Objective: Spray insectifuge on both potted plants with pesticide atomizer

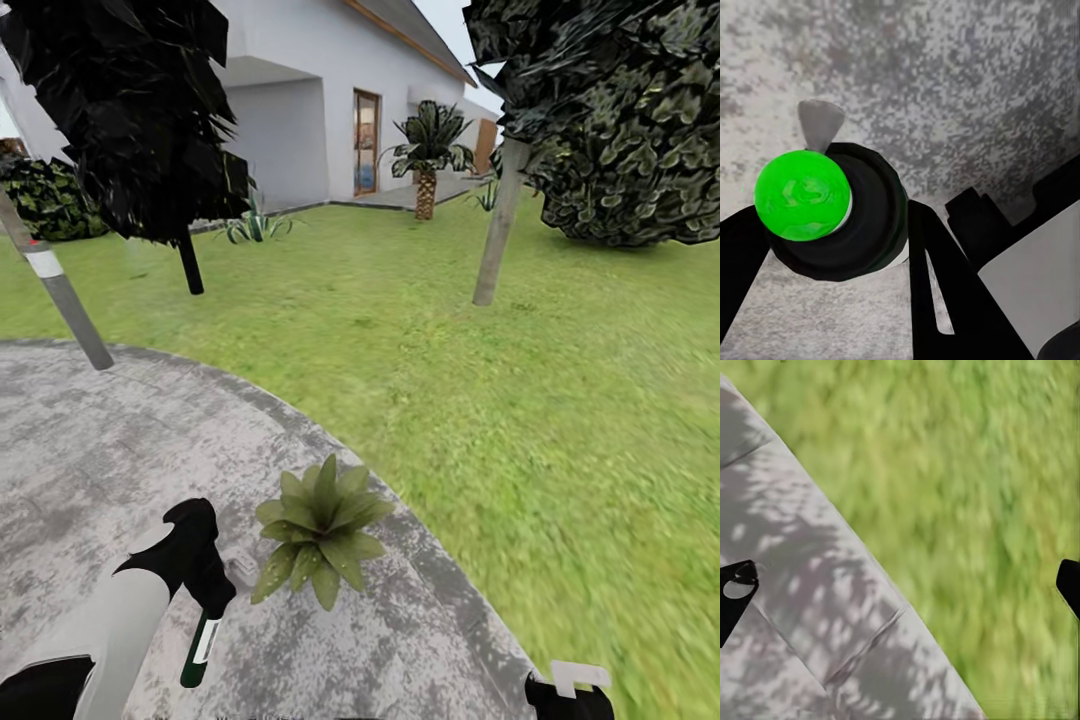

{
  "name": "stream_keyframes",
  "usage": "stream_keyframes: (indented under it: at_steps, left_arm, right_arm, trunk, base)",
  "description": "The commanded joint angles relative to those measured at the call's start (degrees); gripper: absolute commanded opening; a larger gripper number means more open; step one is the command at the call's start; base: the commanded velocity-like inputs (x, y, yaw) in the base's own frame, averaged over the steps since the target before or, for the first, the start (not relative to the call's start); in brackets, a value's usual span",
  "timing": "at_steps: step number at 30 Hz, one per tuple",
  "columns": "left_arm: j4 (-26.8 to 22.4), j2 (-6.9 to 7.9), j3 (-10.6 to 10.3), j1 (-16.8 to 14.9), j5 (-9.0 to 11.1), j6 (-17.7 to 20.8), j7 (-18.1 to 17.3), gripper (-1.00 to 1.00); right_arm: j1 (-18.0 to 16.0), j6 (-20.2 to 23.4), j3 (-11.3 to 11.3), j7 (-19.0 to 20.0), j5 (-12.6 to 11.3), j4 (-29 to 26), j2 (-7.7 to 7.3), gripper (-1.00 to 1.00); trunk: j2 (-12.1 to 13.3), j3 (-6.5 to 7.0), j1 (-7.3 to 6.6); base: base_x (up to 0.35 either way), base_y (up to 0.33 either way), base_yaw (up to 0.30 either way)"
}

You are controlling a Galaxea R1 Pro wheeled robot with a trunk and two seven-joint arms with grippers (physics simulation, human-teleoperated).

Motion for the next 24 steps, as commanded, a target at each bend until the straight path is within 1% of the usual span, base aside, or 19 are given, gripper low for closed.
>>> stream_keyframes:
  at_steps: [1, 9, 13, 24]
  left_arm:
    - [-0.06, -0.04, 0.30, -0.04, -0.54, 0.52, -0.51, -1.00]
    - [-0.08, 0.05, 1.50, -0.04, -0.54, 0.52, -0.51, -1.00]
    - [-0.07, -0.11, 1.55, -0.04, -0.54, 0.52, -0.49, -1.00]
    - [-0.06, -0.13, 1.53, -0.04, -0.54, 0.52, -0.33, -1.00]
  right_arm:
    - [-0.03, -0.17, -0.48, -0.14, 0.60, 0.08, 0.00, 1.00]
    - [-0.03, -0.17, -0.48, -0.16, 0.60, 0.14, 0.09, 1.00]
    - [-0.03, -0.17, -0.48, -0.16, 0.60, 0.14, 0.09, 1.00]
    - [-0.03, -0.08, -0.48, -0.16, 0.60, 0.14, 0.09, 1.00]
  trunk:
    - [-0.02, -0.10, -0.01]
    - [-0.02, -0.51, -0.01]
    - [-0.02, -0.71, -0.01]
    - [-0.02, -1.27, -0.01]
  base:
    - [0.000, -0.272, 0.214]
    - [0.048, -0.273, 0.228]
    - [0.076, -0.278, 0.231]
    - [0.013, -0.287, 0.231]
